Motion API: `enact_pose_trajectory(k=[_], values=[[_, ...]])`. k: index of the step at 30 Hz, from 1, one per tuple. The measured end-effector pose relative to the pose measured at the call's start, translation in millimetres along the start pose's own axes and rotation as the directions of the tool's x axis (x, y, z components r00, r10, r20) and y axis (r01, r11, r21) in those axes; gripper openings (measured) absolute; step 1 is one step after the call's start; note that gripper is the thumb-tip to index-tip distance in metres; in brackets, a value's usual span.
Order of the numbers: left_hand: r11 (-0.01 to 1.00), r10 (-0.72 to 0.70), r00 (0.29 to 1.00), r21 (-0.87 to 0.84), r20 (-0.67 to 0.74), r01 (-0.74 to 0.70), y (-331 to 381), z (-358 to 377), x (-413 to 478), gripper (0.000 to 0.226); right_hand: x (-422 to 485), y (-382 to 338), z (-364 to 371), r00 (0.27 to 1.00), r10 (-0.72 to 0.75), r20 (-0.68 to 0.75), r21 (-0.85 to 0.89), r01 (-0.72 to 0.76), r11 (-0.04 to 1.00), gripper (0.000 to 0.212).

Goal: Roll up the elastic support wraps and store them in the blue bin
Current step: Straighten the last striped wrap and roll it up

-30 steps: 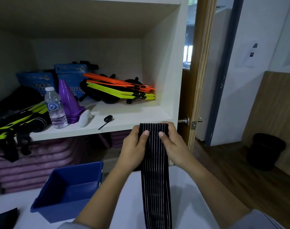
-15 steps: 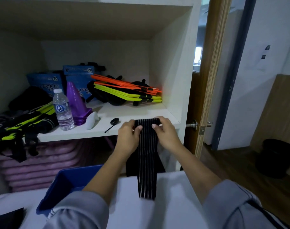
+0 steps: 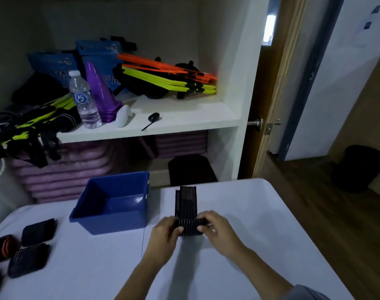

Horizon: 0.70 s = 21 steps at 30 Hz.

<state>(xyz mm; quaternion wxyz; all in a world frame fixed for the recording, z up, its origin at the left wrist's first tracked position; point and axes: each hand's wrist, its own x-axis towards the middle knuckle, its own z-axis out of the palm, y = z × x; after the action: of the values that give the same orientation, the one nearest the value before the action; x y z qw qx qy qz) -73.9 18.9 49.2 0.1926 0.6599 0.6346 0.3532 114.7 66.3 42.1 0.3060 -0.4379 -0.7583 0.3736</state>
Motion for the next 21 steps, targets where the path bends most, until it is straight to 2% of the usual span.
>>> enact_pose_trajectory(k=[5, 8, 10, 13, 15, 18, 21], values=[[0.983, -0.181, 0.951, 0.021, 0.250, 0.182, -45.0, 21.0, -82.3, 0.017, -77.1, 31.2, 65.7, 0.970, 0.185, 0.155, -0.028, -0.183, 0.983, 0.015], [0.979, -0.198, 0.896, 0.033, 0.398, 0.201, -51.9, 18.7, -121.7, 0.025, -115.7, 36.6, 91.0, 0.951, 0.235, 0.202, -0.116, -0.215, 0.970, 0.015], [0.984, -0.176, 0.864, 0.068, 0.472, 0.163, -56.0, 18.5, -143.2, 0.029, -135.8, 38.7, 102.0, 0.937, 0.260, 0.234, -0.196, -0.216, 0.957, 0.020], [0.987, -0.120, 0.855, 0.154, 0.505, 0.047, -66.5, 23.3, -167.8, 0.042, -155.7, 41.1, 115.3, 0.928, 0.250, 0.277, -0.235, -0.187, 0.954, 0.038], [0.984, -0.120, 0.858, 0.174, 0.500, 0.036, -72.9, 26.4, -178.5, 0.051, -161.8, 40.8, 118.1, 0.912, 0.249, 0.326, -0.255, -0.169, 0.952, 0.049], [0.986, -0.154, 0.861, 0.125, 0.485, 0.106, -76.9, 26.6, -181.5, 0.049, -161.8, 34.8, 114.5, 0.896, 0.266, 0.354, -0.248, -0.185, 0.951, 0.055], [0.959, -0.257, 0.857, 0.007, 0.447, 0.284, -78.0, 23.9, -174.3, 0.041, -160.1, 36.5, 115.5, 0.925, 0.326, 0.193, -0.151, -0.301, 0.942, 0.052]])
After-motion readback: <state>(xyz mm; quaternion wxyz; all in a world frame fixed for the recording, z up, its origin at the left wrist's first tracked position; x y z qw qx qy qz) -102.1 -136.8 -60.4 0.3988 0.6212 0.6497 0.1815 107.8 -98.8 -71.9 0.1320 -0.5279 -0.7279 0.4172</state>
